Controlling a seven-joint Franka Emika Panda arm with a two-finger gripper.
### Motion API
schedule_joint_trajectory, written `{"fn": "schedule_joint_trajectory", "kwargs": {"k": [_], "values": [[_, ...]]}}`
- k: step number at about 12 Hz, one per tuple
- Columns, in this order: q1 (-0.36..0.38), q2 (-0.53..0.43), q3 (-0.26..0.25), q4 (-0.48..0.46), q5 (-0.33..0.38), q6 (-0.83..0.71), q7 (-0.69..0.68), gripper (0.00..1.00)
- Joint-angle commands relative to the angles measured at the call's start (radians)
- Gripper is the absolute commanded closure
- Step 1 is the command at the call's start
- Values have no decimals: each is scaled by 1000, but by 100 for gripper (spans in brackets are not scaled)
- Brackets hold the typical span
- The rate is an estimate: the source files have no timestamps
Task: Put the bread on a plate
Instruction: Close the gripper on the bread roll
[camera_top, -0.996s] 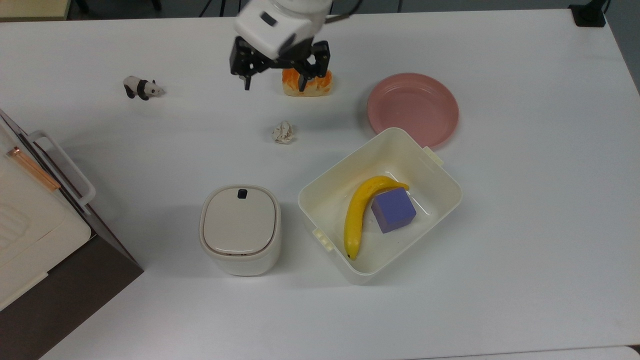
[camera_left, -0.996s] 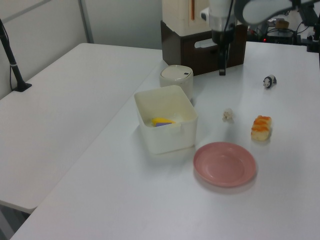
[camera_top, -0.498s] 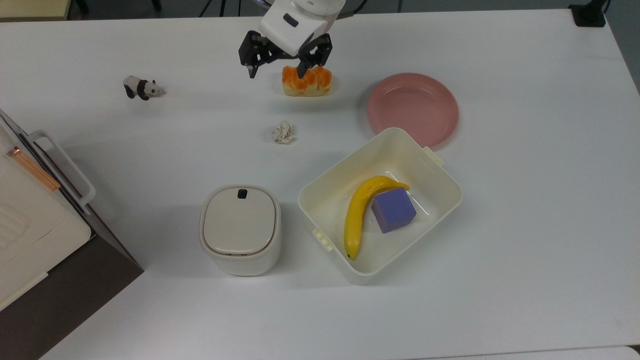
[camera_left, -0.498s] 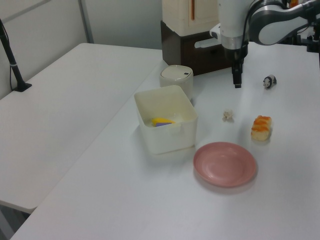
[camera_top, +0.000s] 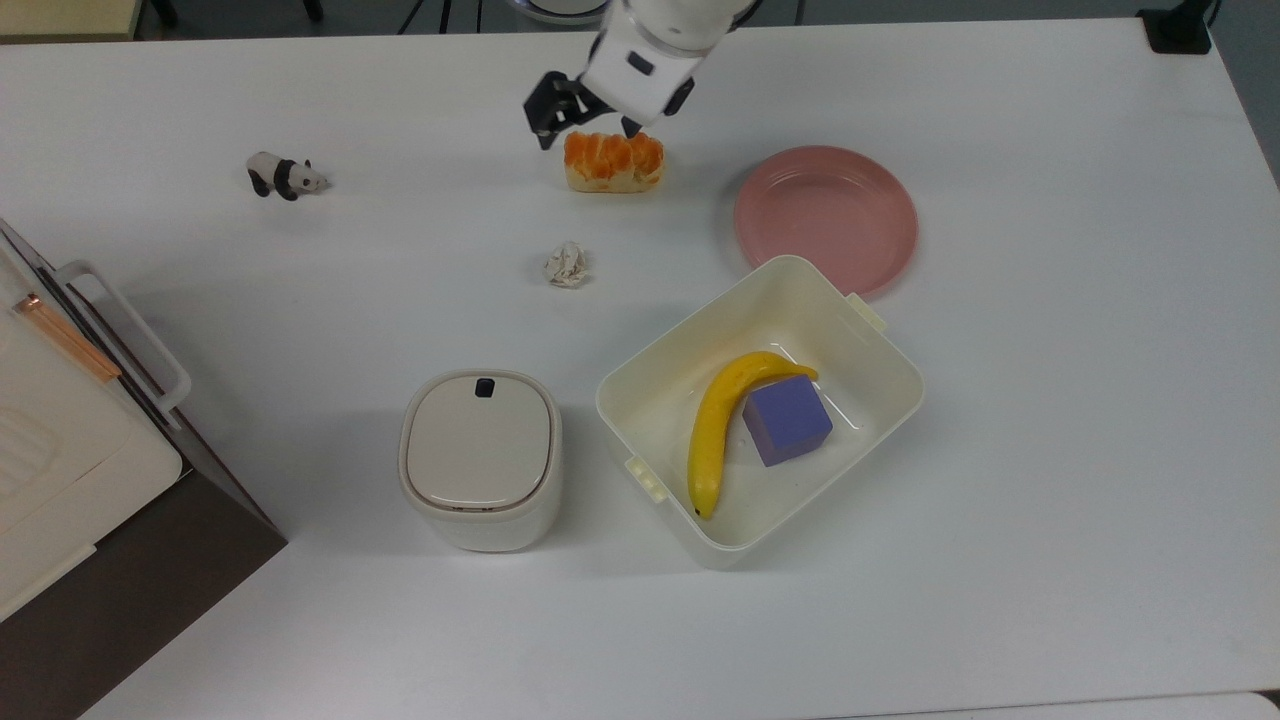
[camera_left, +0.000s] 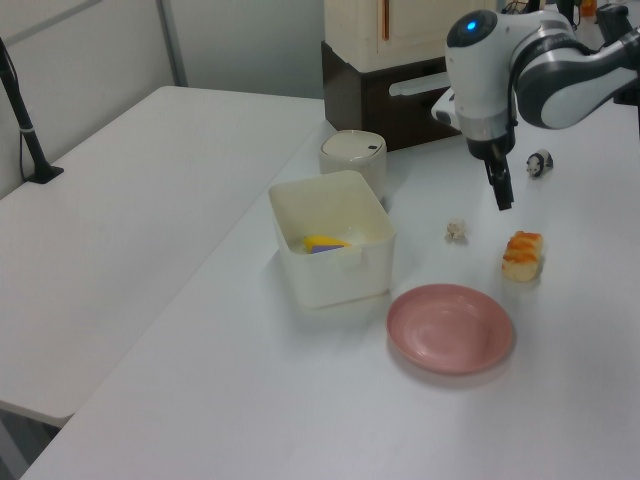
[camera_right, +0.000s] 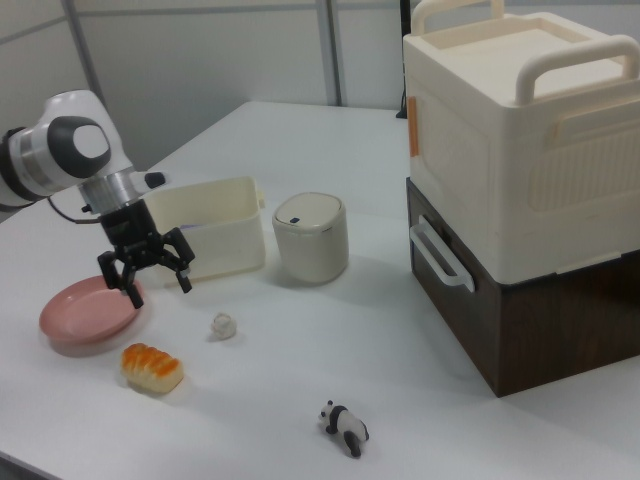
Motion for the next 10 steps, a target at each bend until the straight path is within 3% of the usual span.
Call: {"fn": "schedule_joint_trajectory", "kwargs": {"k": [1, 7, 10], "values": [[44, -9, 15, -26, 1, -80, -152, 0], [100, 66, 52, -32, -2, -247, -379, 0], [99, 148, 54, 12, -41, -247, -397, 2]]}}
